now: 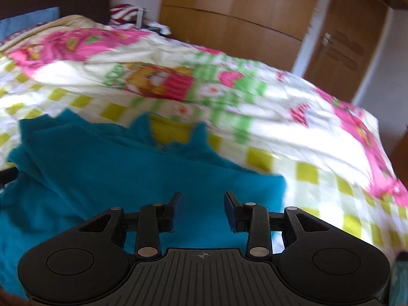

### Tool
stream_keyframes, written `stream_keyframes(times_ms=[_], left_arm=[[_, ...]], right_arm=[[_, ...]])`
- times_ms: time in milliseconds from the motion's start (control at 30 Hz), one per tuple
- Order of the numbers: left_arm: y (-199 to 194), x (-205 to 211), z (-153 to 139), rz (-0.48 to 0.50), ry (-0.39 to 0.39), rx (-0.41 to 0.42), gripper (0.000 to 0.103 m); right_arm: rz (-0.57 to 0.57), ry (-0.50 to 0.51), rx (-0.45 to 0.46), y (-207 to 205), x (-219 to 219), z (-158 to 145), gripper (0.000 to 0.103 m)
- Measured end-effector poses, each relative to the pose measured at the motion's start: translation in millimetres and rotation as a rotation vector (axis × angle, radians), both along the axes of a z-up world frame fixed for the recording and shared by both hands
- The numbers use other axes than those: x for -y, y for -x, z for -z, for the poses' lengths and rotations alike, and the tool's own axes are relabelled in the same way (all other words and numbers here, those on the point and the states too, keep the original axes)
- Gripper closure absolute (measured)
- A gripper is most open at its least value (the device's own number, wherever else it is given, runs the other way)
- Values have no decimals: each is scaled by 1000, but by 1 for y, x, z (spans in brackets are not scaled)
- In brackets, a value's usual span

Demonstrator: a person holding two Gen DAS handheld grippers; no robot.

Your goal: Fold small clothes

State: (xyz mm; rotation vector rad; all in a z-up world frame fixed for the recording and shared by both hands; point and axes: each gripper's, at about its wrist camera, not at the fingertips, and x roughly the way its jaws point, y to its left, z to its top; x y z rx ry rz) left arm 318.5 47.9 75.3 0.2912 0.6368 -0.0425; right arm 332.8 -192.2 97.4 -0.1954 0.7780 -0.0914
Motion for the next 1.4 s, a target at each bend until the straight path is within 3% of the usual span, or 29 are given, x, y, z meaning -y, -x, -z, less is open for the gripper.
stream_keyframes(times_ms=[100, 233, 400, 500, 533, 567, 667, 767, 833, 933, 967, 1067, 1167, 1400], left_arm=[[-32, 16, 10, 22, -26, -23, 4], [-53, 39, 36, 42, -107, -114, 5], [-46, 80, 14, 133, -36, -87, 5], [-52, 124, -2, 256, 2, -61, 5], [-55, 137, -5, 290, 11, -56, 5], [-60, 156, -8, 339, 21, -45, 5], [-75, 205, -11, 449, 36, -33, 5], [-93, 252, 1, 518, 58, -82, 5], [-104, 279, 18, 511, 0, -88, 6], [-123, 315, 61, 435, -191, -48, 7], [-129, 320, 75, 414, -234, -55, 7], [-134, 323, 85, 395, -231, -69, 7], [-122, 312, 65, 395, -177, -46, 7], [-80, 280, 20, 468, -40, -9, 7]], right_arm=[[121, -29, -53, 24, 53, 11, 68], [63, 6, -79, 47, 65, 28, 68], [-83, 106, -63, 35, 53, 57, 68], [-85, 112, -53, 31, 59, 66, 79], [-69, 104, -49, 31, 63, 65, 89], [-42, 72, -50, 33, 69, 63, 94], [21, -7, -44, 41, 84, 59, 96], [69, -84, -37, 49, 92, 58, 97], [93, -113, -40, 54, 97, 60, 98], [121, -131, -78, 64, 106, 72, 98], [123, -134, -97, 66, 109, 77, 97], [102, -158, -78, 73, 117, 76, 97], [68, -151, -94, 75, 117, 72, 89], [73, -169, -112, 98, 106, 68, 88]])
